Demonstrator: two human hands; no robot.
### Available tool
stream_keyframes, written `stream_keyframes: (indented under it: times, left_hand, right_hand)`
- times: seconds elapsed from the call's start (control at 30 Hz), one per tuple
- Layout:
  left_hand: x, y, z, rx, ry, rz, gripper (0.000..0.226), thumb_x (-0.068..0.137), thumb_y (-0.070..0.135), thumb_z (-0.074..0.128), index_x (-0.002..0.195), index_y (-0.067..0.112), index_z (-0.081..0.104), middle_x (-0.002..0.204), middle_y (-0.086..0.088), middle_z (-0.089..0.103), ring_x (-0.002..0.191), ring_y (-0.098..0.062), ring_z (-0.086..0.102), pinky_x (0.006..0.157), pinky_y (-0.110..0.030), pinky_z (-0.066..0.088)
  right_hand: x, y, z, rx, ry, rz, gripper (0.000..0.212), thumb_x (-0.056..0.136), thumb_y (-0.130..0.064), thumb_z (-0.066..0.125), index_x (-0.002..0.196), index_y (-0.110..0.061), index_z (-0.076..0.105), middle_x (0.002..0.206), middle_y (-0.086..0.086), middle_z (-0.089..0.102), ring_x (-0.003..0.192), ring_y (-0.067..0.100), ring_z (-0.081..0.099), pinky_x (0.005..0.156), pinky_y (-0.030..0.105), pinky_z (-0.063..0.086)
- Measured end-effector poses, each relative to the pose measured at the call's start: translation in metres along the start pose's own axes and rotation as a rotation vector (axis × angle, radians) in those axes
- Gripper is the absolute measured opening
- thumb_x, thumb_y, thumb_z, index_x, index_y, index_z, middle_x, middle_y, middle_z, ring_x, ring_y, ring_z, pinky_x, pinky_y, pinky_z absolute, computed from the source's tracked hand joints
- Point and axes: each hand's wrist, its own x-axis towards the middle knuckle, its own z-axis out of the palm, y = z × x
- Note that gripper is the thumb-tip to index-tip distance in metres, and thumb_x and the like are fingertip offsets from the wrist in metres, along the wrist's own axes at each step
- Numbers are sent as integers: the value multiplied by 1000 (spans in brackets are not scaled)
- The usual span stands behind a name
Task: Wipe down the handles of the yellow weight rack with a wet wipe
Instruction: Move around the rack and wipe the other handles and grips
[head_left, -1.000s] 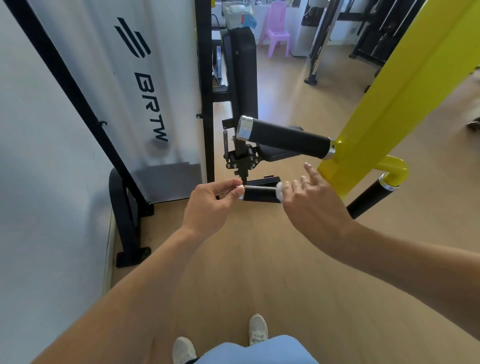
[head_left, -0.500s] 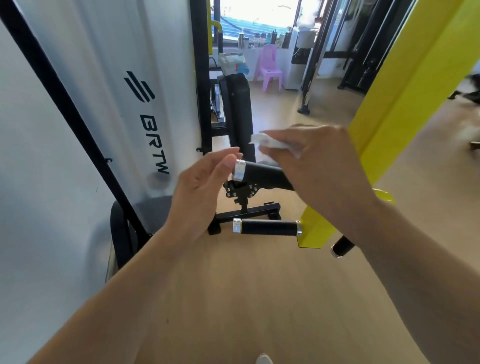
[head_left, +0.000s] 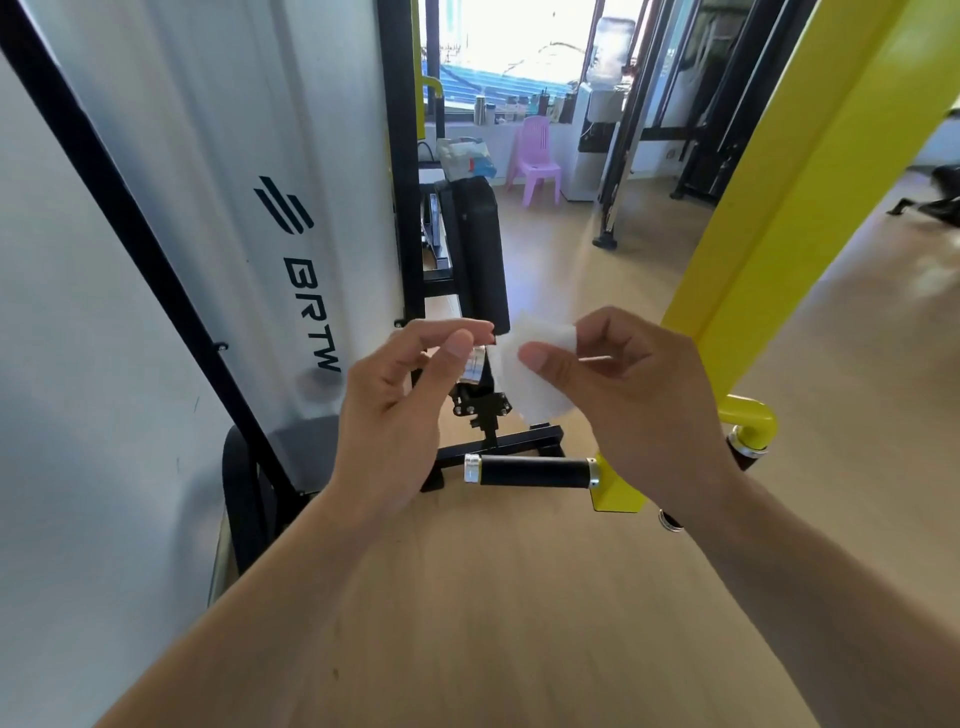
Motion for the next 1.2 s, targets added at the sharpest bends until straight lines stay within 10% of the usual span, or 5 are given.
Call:
stream_keyframes:
  times: [0.43,0.63,0.77,0.97,1.2]
  left_hand:
    - [-6,14,5,140,-10,-7,5,79,39,75,77,34,73,72,11,74,66,-33,60,60,-23,51]
    - [3,13,3,234,71,-13,10,90,27,71,82,32,71,70,23,70,58,1,57,58,-8,41]
    - [21,8,7,312,147,-84,7,93,28,68,97,27,74,86,21,70,64,13,58,62,0,40]
    - [9,-9,0,264,43,-99,14,95,28,65,104,25,76,96,23,73,89,13,65,74,1,42]
    - [8,-16,0,220,-55,-65,14,96,25,65,106,33,71,97,25,75,103,4,67,92,-11,47]
  right_hand:
    - [-13,7,4,856,-291,557,69,81,-62,59,131,-14,61,119,18,70,100,31,70,76,41,60]
    - [-8,0,3,574,-35,343,12,97,-16,61,100,-17,73,95,2,79,86,22,76,78,35,62]
    - [13,-3,-4,-244,291,-226,18,98,-23,61,106,-25,77,54,-14,59,51,-2,53,54,13,41]
    - [-4,12,11,-885,-273,-135,76,89,-76,36,144,-26,50,148,-8,53,136,17,49,111,39,40]
    - [24,9,20,-795,-342,-196,32,100,-43,53,125,-29,65,110,-5,62,94,16,59,75,28,39]
